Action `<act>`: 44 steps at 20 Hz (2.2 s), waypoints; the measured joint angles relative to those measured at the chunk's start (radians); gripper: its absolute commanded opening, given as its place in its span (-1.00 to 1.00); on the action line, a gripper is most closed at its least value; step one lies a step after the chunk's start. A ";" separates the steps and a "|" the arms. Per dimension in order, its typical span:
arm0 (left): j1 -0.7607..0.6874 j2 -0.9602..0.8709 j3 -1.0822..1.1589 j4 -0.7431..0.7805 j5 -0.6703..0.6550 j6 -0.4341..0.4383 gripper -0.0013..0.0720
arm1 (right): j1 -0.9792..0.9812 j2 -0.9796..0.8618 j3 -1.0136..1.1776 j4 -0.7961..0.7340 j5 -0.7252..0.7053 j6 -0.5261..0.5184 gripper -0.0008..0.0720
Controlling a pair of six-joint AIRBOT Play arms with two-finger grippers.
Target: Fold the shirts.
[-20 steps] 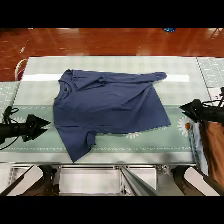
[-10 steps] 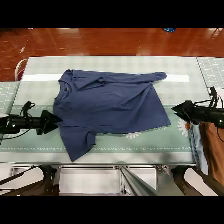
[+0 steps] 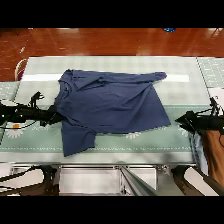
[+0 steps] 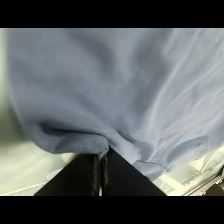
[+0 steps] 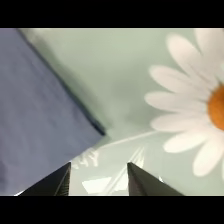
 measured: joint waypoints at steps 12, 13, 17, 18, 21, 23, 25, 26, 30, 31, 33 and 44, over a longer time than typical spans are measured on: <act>-0.008 -0.003 0.014 -0.003 -0.010 -0.005 -0.92 | 0.232 -0.262 0.074 0.181 -0.144 -0.014 -0.91; -0.008 -0.003 0.015 -0.004 -0.010 -0.005 -0.92 | 0.267 -0.280 0.097 0.193 -0.156 -0.015 -0.90; -0.002 0.004 0.084 -0.061 -0.051 -0.006 -0.92 | 0.363 -0.310 0.266 0.236 -0.110 -0.028 -0.90; 0.001 0.014 0.128 -0.101 -0.069 -0.004 -0.92 | 0.372 -0.308 0.331 0.243 -0.089 -0.029 -0.90; 0.016 0.063 0.311 -0.259 -0.089 0.001 -0.92 | 0.378 -0.275 0.599 0.237 -0.033 -0.014 -0.90; 0.028 0.109 0.470 -0.375 -0.076 0.002 -0.93 | 0.361 -0.253 0.818 0.206 -0.011 0.018 -0.90; 0.040 0.153 0.646 -0.448 -0.042 0.002 -0.93 | 0.332 -0.235 1.038 0.174 0.018 0.063 -0.90; 0.046 0.172 0.735 -0.470 -0.026 -0.005 -0.93 | 0.318 -0.225 1.143 0.164 0.036 0.079 -0.90; 0.072 0.237 1.048 -0.451 0.014 -0.067 -0.93 | 0.286 -0.138 1.400 0.124 0.088 0.116 -0.90; 0.083 0.255 1.109 -0.423 0.014 -0.087 -0.93 | 0.283 -0.105 1.427 0.106 0.100 0.119 -0.90; 0.112 0.304 1.208 -0.359 -0.006 -0.117 -0.93 | 0.278 -0.024 1.466 0.040 0.140 0.125 -0.90; -0.072 0.654 1.323 0.242 -0.172 -0.232 -0.92 | 0.297 0.320 1.363 -0.214 0.336 0.173 -0.90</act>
